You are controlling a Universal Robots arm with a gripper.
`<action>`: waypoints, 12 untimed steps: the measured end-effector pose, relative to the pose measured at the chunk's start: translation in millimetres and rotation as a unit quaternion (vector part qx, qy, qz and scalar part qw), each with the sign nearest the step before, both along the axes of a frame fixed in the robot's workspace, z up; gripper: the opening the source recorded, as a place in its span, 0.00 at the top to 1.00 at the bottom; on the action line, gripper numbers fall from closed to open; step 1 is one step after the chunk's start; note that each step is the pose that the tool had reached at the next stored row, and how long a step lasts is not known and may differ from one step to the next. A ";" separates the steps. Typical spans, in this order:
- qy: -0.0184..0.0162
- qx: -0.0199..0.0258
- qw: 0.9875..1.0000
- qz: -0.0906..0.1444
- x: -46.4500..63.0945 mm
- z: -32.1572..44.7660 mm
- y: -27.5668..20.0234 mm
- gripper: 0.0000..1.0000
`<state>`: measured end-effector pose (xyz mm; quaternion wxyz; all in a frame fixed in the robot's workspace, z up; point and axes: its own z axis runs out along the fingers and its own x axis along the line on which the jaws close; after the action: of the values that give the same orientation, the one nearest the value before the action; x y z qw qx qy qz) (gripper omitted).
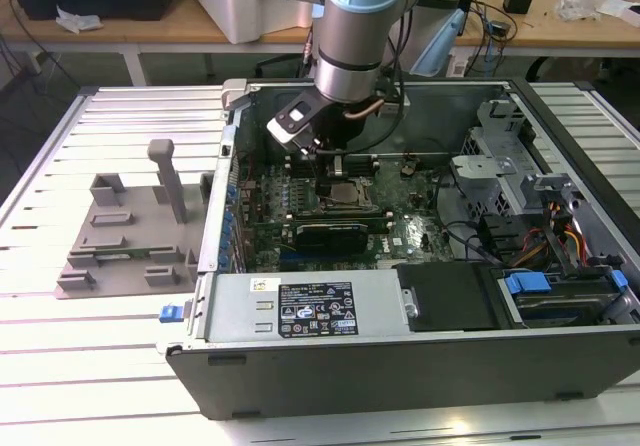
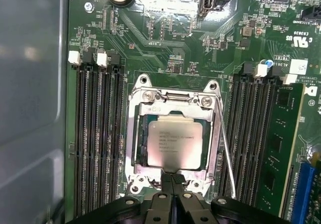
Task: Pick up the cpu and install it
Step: 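Close the cpu cover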
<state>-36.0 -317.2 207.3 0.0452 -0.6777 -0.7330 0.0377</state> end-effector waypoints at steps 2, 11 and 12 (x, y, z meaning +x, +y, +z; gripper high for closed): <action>0.000 0.000 1.000 0.000 0.0 -0.2 0.0 0.89; 0.000 0.001 1.000 0.000 0.0 10.5 0.0 0.89; 0.001 0.001 1.000 0.000 0.0 9.2 -0.1 0.89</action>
<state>-36.0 -317.3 216.6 0.0461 -0.6775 -0.7331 0.0375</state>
